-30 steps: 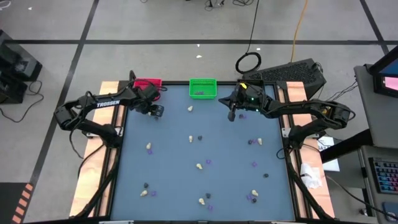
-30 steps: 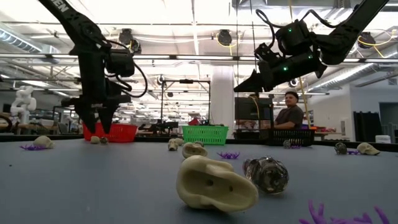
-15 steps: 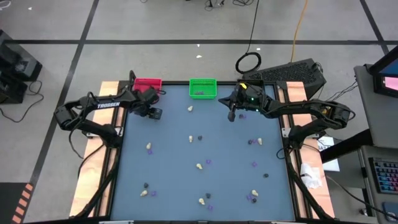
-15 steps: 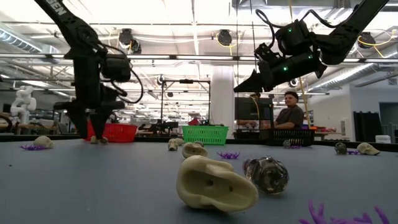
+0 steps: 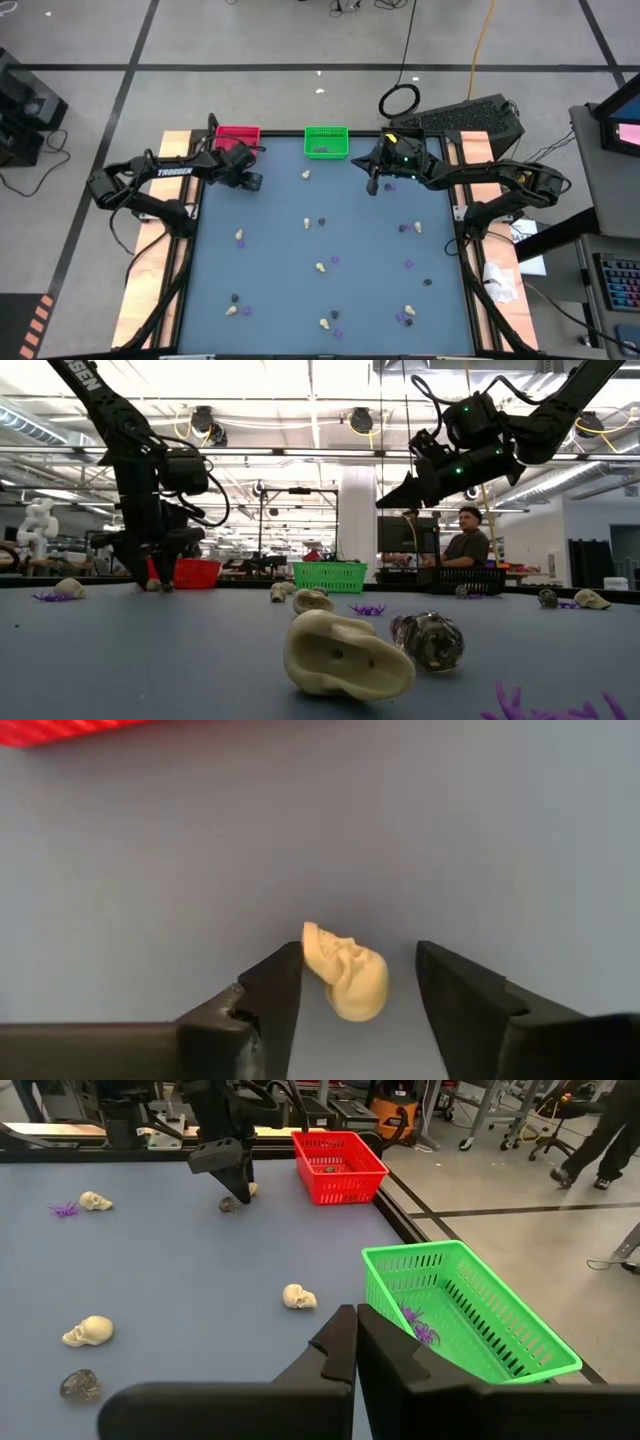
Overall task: Sort Halloween decoration
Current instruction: Put the white skull toy into the black bin
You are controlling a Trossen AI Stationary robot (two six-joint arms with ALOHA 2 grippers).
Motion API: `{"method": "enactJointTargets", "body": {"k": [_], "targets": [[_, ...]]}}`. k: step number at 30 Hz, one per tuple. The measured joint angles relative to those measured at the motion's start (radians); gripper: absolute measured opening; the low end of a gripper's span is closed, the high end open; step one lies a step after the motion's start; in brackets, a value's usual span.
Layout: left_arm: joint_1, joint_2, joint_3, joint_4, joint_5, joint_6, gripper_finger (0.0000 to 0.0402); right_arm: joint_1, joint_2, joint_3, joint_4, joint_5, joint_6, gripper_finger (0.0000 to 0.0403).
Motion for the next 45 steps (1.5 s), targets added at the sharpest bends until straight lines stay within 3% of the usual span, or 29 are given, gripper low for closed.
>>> {"method": "enactJointTargets", "body": {"k": [9, 18, 26, 30, 37, 45], "targets": [[0.0, -0.001, 0.001, 0.001, -0.007, 0.082, 0.0054, 0.0, 0.0, 0.0, 0.0, 0.0, 0.0, 0.0], [-0.003, -0.005, 0.023, 0.029, 0.035, 0.144, 0.0049, 0.0, 0.0, 0.0, 0.0, 0.0, 0.0, 0.0], [-0.058, -0.005, 0.028, 0.334, 0.339, 0.186, 0.0039, 0.0, 0.0, 0.0, 0.0, 0.0, -0.003, 0.0], [-0.066, -0.005, 0.028, 0.502, 0.485, 0.178, 0.0009, 0.0, 0.0, 0.0, -0.001, 0.0, -0.007, 0.0], [-0.077, -0.001, 0.028, 0.537, 0.529, 0.202, 0.0004, 0.0, 0.0, 0.0, -0.007, 0.0, -0.007, 0.0], [-0.21, 0.065, 0.028, 0.55, 0.548, 0.348, 0.0005, 0.003, 0.0, 0.0, -0.007, -0.014, 0.008, 0.0]]}}
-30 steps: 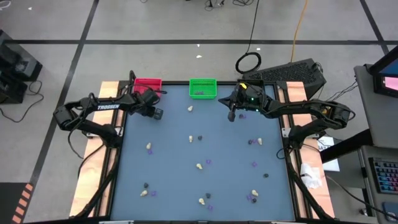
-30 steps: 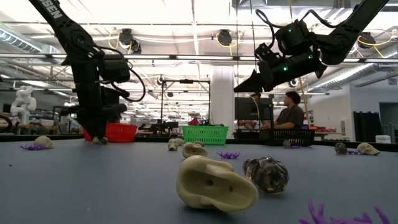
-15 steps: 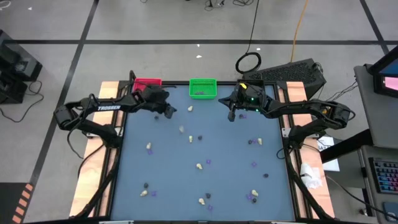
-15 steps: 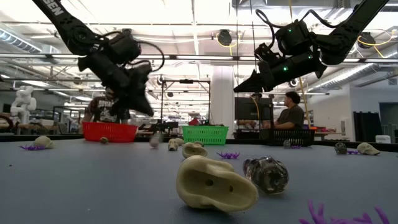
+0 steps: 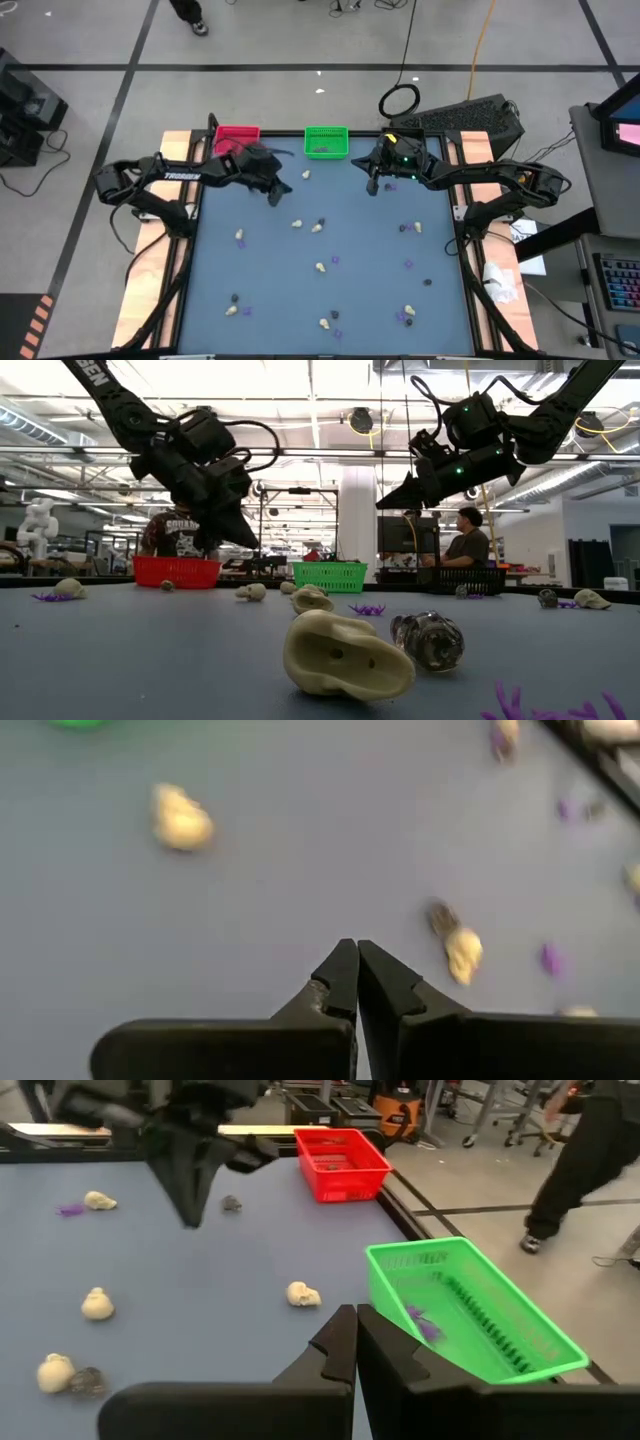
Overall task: Sort Halloween decoration
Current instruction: Put the white skull toy into the black bin
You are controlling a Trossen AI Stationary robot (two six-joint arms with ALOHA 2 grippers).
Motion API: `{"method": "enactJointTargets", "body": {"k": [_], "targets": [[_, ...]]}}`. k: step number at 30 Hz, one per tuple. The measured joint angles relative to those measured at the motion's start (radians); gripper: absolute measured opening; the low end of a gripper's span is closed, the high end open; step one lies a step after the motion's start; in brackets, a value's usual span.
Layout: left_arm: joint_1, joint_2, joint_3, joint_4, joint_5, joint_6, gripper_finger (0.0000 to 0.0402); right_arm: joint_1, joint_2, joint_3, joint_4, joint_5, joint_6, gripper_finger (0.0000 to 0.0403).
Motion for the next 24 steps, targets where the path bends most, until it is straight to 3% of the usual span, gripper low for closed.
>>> {"method": "enactJointTargets", "body": {"k": [4, 9, 15, 24], "targets": [[-0.081, 0.027, 0.0, 0.001, 0.004, 0.047, 0.0011, 0.024, 0.0, 0.0, 0.0, -0.039, 0.0, 0.0], [-0.19, 0.042, 0.0, -0.001, -0.001, 0.072, 0.0049, 0.054, 0.0, 0.0, 0.009, -0.034, -0.001, 0.0], [-0.31, 0.05, 0.0, 0.024, -0.121, 0.178, 0.0082, 0.067, 0.0, 0.0, 0.031, -0.033, 0.0, 0.0], [-0.305, 0.181, 0.001, 0.107, -0.123, 0.116, 0.0007, 0.067, 0.0, 0.0, 0.031, -0.032, -0.001, 0.0]]}}
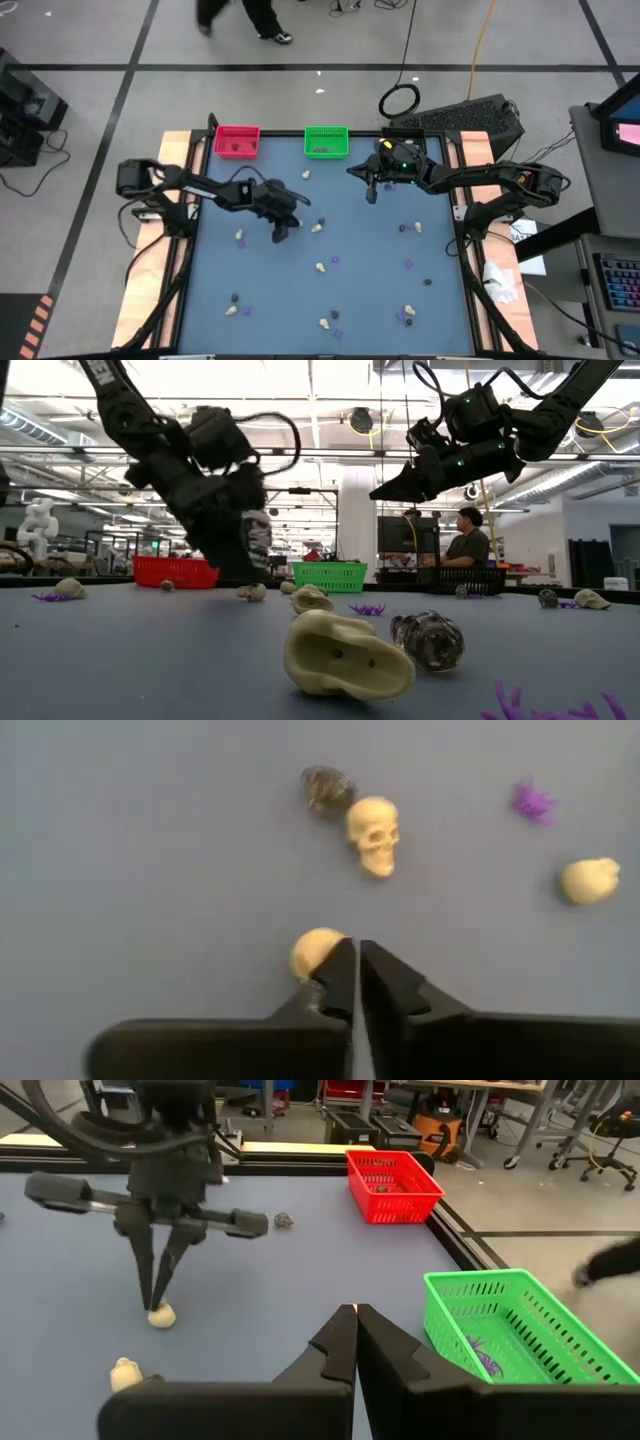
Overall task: Sort Halloween decoration
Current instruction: Put the white skull toy into the black bin
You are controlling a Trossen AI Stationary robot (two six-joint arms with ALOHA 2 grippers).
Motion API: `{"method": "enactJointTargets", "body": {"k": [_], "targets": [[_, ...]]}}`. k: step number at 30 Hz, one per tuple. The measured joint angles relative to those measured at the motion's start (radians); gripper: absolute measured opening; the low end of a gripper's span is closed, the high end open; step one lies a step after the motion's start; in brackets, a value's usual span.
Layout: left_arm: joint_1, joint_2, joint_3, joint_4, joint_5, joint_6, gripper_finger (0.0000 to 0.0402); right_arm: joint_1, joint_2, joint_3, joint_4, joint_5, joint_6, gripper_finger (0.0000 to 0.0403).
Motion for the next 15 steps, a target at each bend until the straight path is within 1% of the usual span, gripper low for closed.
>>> {"method": "enactJointTargets", "body": {"k": [2, 4, 10, 15], "targets": [[0.004, 0.026, 0.001, 0.035, 0.001, -0.018, 0.0005, 0.0, 0.0, 0.0, 0.0, 0.0, 0.001, 0.0], [0.009, 0.044, -0.002, 0.03, 0.001, -0.031, 0.0007, 0.0, 0.0, 0.0, 0.0, 0.001, 0.003, 0.0], [0.043, 0.039, -0.001, 0.041, 0.001, -0.077, 0.0008, 0.0, 0.0, 0.0, -0.001, 0.001, 0.003, 0.0], [0.067, 0.037, -0.001, 0.081, 0.002, -0.08, 0.0008, 0.001, 0.0, 0.0, -0.002, 0.001, 0.002, 0.0]]}}
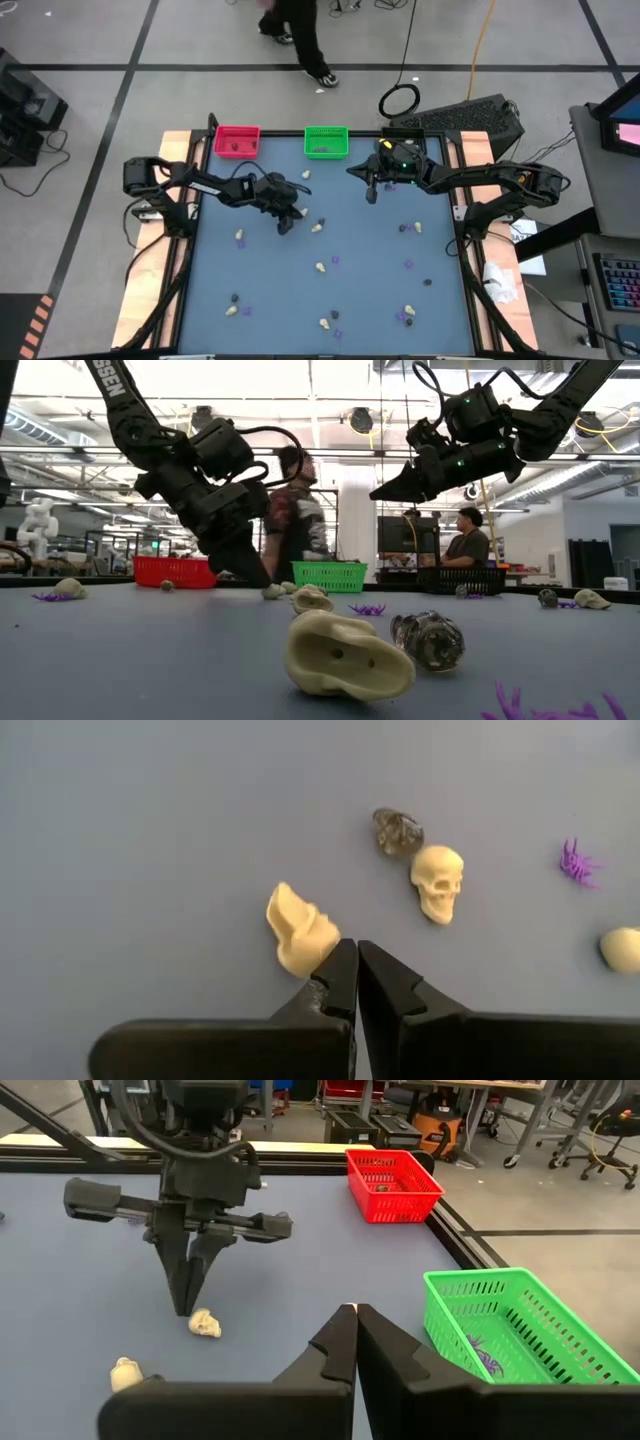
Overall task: Sort Halloween decoration
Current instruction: Put the white skull toy into the black bin
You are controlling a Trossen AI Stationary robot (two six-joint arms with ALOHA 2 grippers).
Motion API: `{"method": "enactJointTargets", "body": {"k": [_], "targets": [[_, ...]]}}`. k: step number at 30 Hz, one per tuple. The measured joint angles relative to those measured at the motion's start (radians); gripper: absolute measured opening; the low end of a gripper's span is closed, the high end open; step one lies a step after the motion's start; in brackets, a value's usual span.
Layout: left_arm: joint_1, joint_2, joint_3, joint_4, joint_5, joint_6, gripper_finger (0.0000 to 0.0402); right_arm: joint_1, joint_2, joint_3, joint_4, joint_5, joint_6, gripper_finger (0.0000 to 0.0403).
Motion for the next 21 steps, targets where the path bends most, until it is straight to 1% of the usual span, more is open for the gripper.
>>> {"method": "enactJointTargets", "body": {"k": [5, 10, 15, 21], "targets": [[-0.002, 0.0, 0.0, 0.024, 0.003, 0.01, 0.0008, 0.0, 0.0, 0.0, -0.002, 0.0, -0.001, 0.0], [0.002, 0.0, 0.0, 0.083, -0.006, 0.005, 0.0008, 0.0, 0.0, 0.0, -0.002, 0.0, -0.002, 0.0], [0.02, 0.0, 0.0, 0.049, -0.049, 0.002, 0.0008, 0.0, 0.0, 0.0, -0.006, 0.0, -0.002, 0.0], [0.019, -0.001, 0.0, 0.025, -0.075, 0.003, 0.0008, 0.0, 0.0, 0.0, -0.006, 0.0, -0.007, 0.0]]}}
